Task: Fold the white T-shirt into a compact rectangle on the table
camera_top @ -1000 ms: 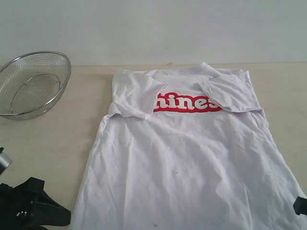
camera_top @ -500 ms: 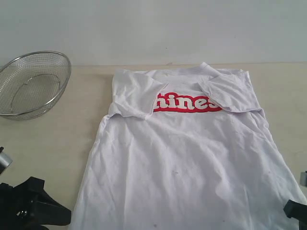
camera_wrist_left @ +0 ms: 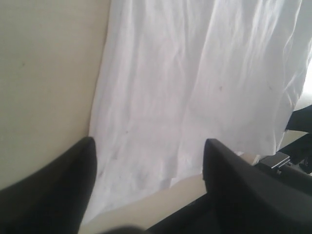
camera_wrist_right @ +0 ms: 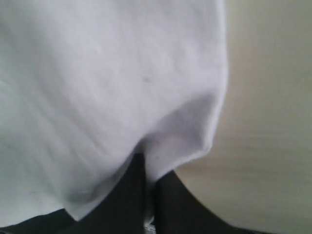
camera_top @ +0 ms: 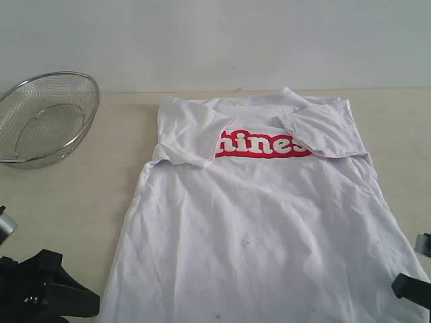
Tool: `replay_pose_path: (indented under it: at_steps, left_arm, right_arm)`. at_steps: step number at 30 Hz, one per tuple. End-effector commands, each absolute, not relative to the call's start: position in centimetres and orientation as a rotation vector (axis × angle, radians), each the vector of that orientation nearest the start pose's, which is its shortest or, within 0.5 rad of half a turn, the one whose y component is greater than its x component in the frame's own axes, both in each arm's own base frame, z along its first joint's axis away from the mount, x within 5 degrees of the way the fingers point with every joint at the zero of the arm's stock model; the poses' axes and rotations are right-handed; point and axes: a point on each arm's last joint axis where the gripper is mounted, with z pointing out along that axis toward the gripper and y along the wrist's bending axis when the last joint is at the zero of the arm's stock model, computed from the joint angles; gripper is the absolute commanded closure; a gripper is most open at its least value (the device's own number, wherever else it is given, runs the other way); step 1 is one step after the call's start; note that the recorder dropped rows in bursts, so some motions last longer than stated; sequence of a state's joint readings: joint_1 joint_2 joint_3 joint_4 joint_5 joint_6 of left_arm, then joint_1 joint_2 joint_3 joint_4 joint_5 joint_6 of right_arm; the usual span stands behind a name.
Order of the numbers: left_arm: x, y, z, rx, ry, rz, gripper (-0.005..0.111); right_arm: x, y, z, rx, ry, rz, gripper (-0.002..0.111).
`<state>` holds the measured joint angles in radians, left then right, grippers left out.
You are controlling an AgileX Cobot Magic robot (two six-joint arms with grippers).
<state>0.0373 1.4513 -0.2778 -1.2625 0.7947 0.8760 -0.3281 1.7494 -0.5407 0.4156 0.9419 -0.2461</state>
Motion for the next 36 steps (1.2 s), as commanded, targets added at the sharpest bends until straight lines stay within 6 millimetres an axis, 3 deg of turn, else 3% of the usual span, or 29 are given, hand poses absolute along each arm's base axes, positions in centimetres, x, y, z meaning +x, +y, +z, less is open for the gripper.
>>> replay_pose_path:
  at_steps: [1, 9, 26, 36]
  left_arm:
    - [15.5, -5.7, 13.1, -0.364, 2.808, -1.161, 0.047]
    - [14.7, -5.6, 12.8, -0.391, 2.917, -1.136, 0.047]
    - [12.0, -5.5, 11.2, -0.528, 2.952, -1.107, 0.047]
    - [12.4, -5.4, 10.7, -0.533, 2.924, -1.101, 0.047]
  right_arm:
    - [18.1, -3.3, 10.3, 0.681, 3.343, 0.624, 0.108]
    - [18.2, -3.3, 12.2, 0.635, 3.251, 0.574, 0.108]
    - [18.5, -3.3, 12.3, 0.650, 3.233, 0.593, 0.108]
    - [18.5, -3.1, 12.4, 0.632, 3.223, 0.635, 0.108]
